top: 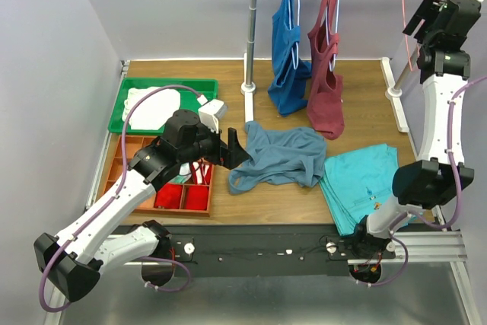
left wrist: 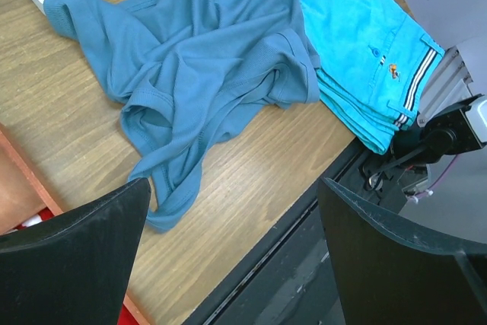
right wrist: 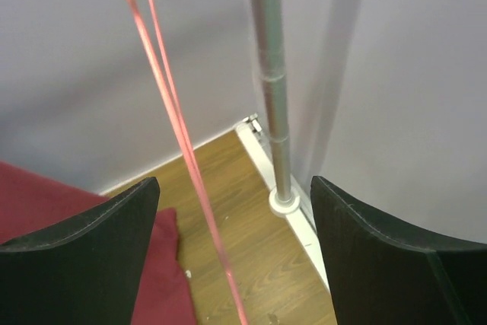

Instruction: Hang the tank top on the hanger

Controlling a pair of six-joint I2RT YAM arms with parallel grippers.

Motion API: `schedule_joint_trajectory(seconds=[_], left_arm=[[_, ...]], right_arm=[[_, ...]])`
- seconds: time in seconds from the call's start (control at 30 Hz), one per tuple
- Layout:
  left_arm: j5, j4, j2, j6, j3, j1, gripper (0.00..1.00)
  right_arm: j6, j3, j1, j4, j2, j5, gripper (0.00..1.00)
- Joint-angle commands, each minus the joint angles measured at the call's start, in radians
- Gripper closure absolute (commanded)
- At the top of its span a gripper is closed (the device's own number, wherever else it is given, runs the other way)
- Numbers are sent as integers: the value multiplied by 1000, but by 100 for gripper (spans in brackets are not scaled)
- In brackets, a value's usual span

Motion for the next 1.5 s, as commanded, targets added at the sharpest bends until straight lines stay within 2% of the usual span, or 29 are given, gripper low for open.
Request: schedule_joint_trajectory(seconds=[0.0,0.13,0.27,0.53,0.63,0.67,0.7,1.1,1.47], left_arm=[[-7,17,-8,14,-17,-3,1],[-6,17,-2,14,-18,-3,1],[-7,20,2,14,-17,-4,1],[-9,26,22,17,-20,-4,1],[-9,32,27,18,-21,-3,1],[-7,34,28,17,-21,-3,1],[-7,32,30,18,-21,-3,1],[-12,38,41,17,-26,-3,1],[-24,40,41,17,-40,-3,1]], right_arm=[[21,15,-13,-34,59,-115,16],[41,24,-13,-38,90,-138,31],[63,29,-13,-35,97,-161,53],[81,92,-13,-54,106,-144,71],[78,121,-13,-61,116,-144,83],[77,145,-13,-78,128,-142,95],[77,161,-11,-87,134,-141,99],[74,284,-11,-104,108,-199,99],[83,89,18,-28,-44,-283,99]])
